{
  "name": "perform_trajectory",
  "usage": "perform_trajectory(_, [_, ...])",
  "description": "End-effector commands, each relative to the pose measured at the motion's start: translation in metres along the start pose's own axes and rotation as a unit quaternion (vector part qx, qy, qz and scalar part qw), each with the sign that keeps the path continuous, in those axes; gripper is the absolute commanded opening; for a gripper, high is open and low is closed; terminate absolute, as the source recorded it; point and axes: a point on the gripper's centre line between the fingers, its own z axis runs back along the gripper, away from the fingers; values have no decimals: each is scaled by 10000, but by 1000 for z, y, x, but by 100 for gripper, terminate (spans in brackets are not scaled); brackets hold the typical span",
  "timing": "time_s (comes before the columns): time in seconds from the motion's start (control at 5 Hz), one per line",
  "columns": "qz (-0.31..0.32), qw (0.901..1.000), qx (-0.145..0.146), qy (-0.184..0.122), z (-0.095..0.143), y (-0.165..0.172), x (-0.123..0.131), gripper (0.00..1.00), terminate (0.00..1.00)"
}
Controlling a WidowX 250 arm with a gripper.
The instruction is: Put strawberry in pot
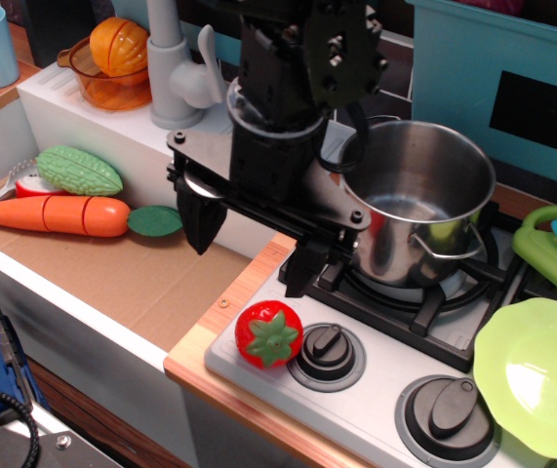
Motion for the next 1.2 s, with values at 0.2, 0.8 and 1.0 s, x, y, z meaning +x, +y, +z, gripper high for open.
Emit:
perform_trajectory(0.2, [96, 9997, -192, 118, -13, 0, 1, 100, 0])
perform_trajectory(0.8, [199, 9976, -649, 158, -36, -2, 2, 100, 0])
perform_trajectory(1.0, [210, 9971, -726, 87, -44, -4, 1, 100, 0])
